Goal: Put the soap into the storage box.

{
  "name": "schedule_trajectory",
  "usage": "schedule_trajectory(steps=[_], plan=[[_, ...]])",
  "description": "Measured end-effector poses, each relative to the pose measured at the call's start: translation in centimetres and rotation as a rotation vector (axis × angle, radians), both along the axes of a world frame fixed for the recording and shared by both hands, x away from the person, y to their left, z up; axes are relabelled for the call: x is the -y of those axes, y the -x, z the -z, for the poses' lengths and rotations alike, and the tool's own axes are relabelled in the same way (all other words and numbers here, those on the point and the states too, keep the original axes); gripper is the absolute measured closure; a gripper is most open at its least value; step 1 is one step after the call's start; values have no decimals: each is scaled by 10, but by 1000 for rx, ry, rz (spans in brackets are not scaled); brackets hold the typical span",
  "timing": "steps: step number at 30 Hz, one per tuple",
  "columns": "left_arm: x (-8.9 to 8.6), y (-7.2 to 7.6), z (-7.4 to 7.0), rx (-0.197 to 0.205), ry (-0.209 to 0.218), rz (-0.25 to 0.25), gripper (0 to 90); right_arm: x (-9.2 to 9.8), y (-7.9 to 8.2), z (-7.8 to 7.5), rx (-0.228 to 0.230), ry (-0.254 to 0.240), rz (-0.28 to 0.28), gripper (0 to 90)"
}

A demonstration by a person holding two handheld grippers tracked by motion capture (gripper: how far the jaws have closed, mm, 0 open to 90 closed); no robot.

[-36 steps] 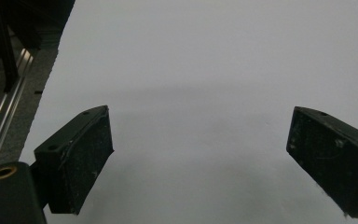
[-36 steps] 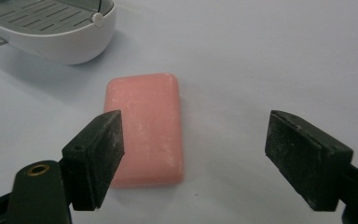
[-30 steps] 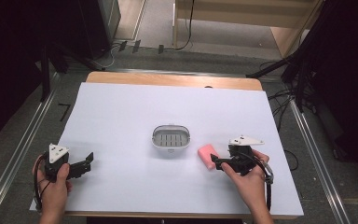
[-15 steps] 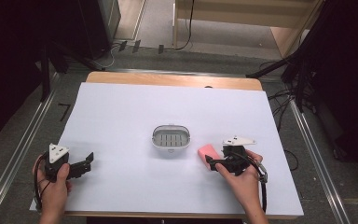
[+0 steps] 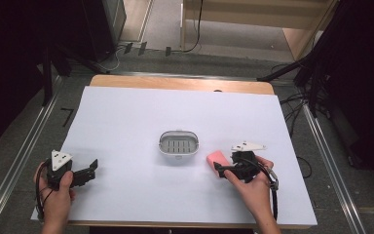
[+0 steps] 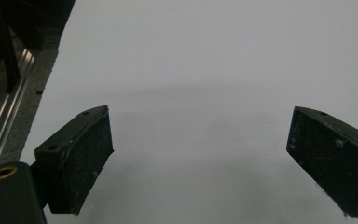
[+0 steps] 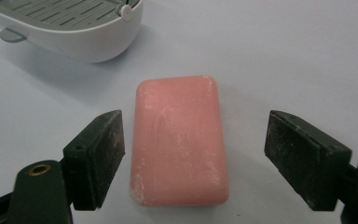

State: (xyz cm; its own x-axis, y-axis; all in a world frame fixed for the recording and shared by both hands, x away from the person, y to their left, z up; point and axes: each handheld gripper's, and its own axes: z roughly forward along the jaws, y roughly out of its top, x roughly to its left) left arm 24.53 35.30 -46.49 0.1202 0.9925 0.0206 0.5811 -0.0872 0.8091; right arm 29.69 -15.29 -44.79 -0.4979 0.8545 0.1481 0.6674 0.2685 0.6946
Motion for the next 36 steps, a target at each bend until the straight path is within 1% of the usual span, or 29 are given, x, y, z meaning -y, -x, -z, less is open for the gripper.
schedule_trajectory(steps=[3,5,7,9,10,11,12,13,15,17,19,20,21,22,24,25,28,31,32,36], plan=[[-1,-1,0,-3,12,0,74,-2,1,0,-1,-11,-2,210],[0,-2,0,-15,3,5,74,-5,2,0,2,-1,-11,210],[2,-3,1,-31,-14,7,74,-8,2,0,-8,1,-7,210],[2,-3,1,-26,-21,5,74,-10,2,-1,-12,9,-10,210],[2,-2,1,-19,-19,6,74,-10,2,-1,-12,9,-10,210],[1,-2,0,-18,-10,5,74,-12,1,3,-31,17,5,211],[0,-2,0,-19,-2,5,74,-12,0,5,-33,26,3,210],[0,-2,0,-19,7,3,74,-13,-1,7,-37,25,3,211],[-1,-2,1,-12,6,1,74,-16,-2,9,-40,26,1,228],[0,-3,1,-28,-2,7,73,-19,-1,12,-49,38,-4,234],[1,-4,1,-33,-4,4,74,-21,0,13,-49,52,-1,264],[1,-4,1,-33,-4,4,74,-21,0,13,-49,52,-1,264],[0,-2,0,-22,-3,3,74,-20,0,14,-49,65,8,295],[0,-2,1,-20,2,5,74,-20,0,15,-52,67,16,311],[-1,-3,1,-29,6,4,74,-20,-1,18,-60,61,21,320],[-1,-3,0,-28,4,2,74,-21,0,18,-56,61,15,329],[0,-3,1,-29,0,6,74,-23,0,20,-32,98,17,366],[0,-3,1,-26,2,6,74,-23,1,21,-34,92,20,374],[0,-3,1,-28,2,8,74,-23,2,22,-22,95,18,380],[-1,-3,1,-32,8,8,74,-22,0,22,-26,86,-1,383]])
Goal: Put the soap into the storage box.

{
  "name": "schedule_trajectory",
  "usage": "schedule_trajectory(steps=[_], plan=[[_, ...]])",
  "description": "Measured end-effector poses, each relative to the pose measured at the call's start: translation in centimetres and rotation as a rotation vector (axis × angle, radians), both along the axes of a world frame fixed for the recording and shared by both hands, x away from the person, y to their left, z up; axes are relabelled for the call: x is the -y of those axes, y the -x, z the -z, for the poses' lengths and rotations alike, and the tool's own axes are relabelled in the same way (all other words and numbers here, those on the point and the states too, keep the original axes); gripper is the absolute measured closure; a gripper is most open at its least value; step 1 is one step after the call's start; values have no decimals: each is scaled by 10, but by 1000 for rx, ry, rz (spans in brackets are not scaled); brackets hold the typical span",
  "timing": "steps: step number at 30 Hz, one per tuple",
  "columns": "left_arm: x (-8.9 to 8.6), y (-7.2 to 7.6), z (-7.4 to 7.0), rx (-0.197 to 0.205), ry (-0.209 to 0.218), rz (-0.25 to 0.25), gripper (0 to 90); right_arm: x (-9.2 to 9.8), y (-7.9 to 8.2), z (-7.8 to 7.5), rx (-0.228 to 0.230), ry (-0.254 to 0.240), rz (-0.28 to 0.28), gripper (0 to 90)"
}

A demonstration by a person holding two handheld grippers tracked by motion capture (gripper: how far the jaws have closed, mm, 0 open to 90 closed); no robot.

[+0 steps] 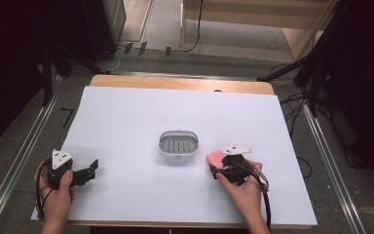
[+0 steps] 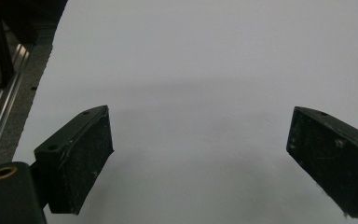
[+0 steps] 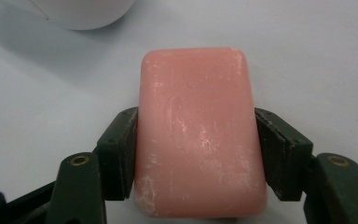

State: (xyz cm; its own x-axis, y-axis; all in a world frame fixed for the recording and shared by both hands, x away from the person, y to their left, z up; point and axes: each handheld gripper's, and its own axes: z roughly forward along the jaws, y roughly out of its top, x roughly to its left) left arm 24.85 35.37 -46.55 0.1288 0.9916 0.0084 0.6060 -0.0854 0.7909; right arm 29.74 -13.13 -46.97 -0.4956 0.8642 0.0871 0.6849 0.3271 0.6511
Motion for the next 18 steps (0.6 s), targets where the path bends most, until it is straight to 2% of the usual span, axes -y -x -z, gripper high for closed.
schedule_trajectory(steps=[7,15,18], plan=[[0,0,0,1,-2,2,74,-1,-2,-2,-1,15,-26,385],[0,0,0,7,-1,3,74,1,-2,-14,16,10,-71,385],[0,0,0,2,-1,6,74,1,-4,-21,25,0,-107,385]])
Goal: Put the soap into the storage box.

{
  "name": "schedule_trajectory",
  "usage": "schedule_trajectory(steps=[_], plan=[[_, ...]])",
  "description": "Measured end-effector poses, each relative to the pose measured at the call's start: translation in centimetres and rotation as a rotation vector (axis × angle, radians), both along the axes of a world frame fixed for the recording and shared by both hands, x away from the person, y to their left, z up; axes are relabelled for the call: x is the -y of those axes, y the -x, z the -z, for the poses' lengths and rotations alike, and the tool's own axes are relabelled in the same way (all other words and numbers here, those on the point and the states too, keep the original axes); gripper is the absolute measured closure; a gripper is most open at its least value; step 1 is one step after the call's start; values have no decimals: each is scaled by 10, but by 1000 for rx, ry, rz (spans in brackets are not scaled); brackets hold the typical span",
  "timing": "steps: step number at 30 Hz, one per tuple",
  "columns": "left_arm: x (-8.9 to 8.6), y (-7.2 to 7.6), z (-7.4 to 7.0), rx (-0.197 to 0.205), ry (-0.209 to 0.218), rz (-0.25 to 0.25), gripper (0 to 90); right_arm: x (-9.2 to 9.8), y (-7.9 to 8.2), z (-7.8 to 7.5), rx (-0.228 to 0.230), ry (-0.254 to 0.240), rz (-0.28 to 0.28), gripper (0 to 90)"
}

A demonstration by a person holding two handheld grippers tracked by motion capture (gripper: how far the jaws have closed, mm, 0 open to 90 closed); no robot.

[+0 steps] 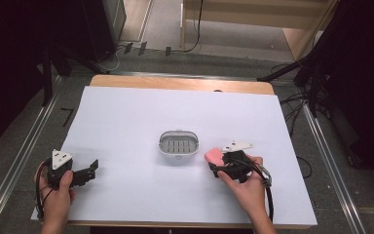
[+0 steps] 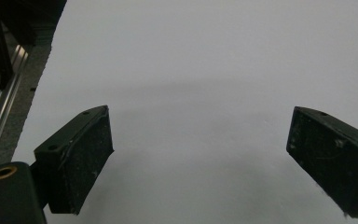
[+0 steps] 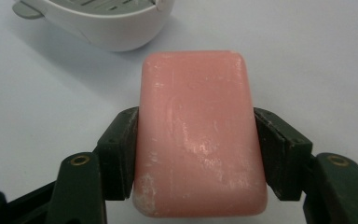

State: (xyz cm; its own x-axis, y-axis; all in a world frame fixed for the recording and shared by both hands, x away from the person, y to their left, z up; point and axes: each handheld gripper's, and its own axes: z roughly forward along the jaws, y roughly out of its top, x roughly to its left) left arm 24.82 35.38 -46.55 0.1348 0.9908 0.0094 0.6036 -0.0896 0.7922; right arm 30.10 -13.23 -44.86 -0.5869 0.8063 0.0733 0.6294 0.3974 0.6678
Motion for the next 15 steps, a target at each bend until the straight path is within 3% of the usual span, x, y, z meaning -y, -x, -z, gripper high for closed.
schedule_trajectory(steps=[15], plan=[[0,0,0,-4,5,3,74,-1,-9,-18,26,-6,-74,385]])
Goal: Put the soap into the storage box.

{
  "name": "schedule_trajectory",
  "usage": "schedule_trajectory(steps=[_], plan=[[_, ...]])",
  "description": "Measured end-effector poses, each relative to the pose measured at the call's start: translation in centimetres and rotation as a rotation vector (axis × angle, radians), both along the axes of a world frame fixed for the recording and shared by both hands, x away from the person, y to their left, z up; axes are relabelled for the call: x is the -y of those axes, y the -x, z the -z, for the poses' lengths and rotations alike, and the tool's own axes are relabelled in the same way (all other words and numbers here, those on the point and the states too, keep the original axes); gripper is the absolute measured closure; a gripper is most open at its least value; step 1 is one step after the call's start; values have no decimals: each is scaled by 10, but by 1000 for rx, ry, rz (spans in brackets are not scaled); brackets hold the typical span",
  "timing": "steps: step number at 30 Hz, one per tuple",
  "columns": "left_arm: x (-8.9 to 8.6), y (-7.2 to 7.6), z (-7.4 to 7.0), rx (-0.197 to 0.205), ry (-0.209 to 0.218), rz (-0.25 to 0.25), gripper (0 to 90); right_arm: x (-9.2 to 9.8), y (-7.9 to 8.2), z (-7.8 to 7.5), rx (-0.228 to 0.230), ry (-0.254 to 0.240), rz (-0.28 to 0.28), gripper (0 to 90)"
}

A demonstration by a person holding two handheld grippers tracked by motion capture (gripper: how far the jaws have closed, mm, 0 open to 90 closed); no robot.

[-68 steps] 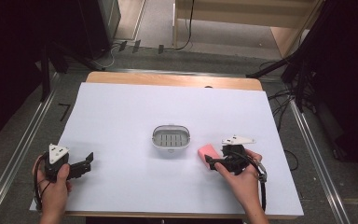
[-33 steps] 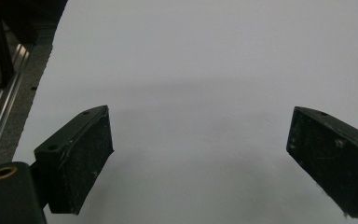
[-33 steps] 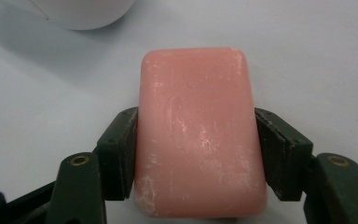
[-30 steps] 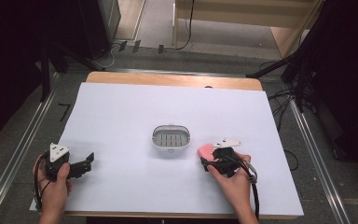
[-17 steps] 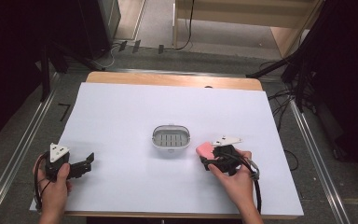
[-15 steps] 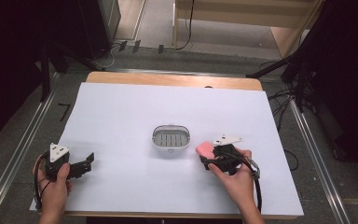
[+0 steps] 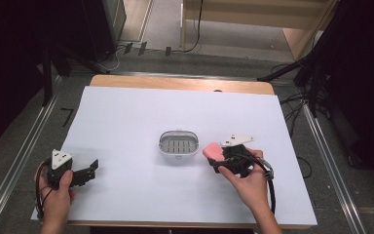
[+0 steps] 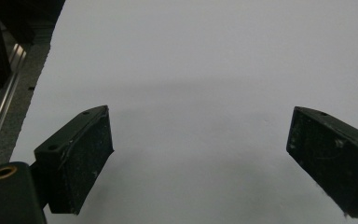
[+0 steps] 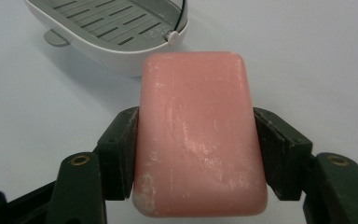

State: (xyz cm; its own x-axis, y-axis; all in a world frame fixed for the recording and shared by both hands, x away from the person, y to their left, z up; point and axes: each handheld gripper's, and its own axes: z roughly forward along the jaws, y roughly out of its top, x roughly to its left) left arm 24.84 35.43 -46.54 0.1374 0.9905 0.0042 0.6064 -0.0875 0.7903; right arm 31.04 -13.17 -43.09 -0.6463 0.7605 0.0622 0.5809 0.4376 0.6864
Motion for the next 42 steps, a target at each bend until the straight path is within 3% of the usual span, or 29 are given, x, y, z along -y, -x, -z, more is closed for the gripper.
schedule_trajectory(steps=[8,16,24,27,29,33,36,37,42], plan=[[0,0,0,-3,1,-1,74,-4,-1,-9,1,15,-39,385],[-1,0,0,4,9,1,74,-6,-4,-17,19,-11,-67,386],[-1,0,0,2,12,3,74,-10,-7,-24,1,16,-89,386],[-2,0,0,1,19,-9,74,-11,-8,-32,13,-12,-98,386],[-3,-1,0,-6,28,-13,74,-14,-10,-37,14,-34,-125,386],[-2,-1,0,1,24,-5,74,-27,-14,-43,13,-26,-205,386],[-2,-1,0,-3,15,-3,74,-34,-16,-43,19,-12,-248,386],[-1,0,0,-2,10,-1,74,-40,-19,-41,35,24,-278,386],[-2,-1,0,-7,13,-1,74,-47,-24,-39,46,33,-300,386]])
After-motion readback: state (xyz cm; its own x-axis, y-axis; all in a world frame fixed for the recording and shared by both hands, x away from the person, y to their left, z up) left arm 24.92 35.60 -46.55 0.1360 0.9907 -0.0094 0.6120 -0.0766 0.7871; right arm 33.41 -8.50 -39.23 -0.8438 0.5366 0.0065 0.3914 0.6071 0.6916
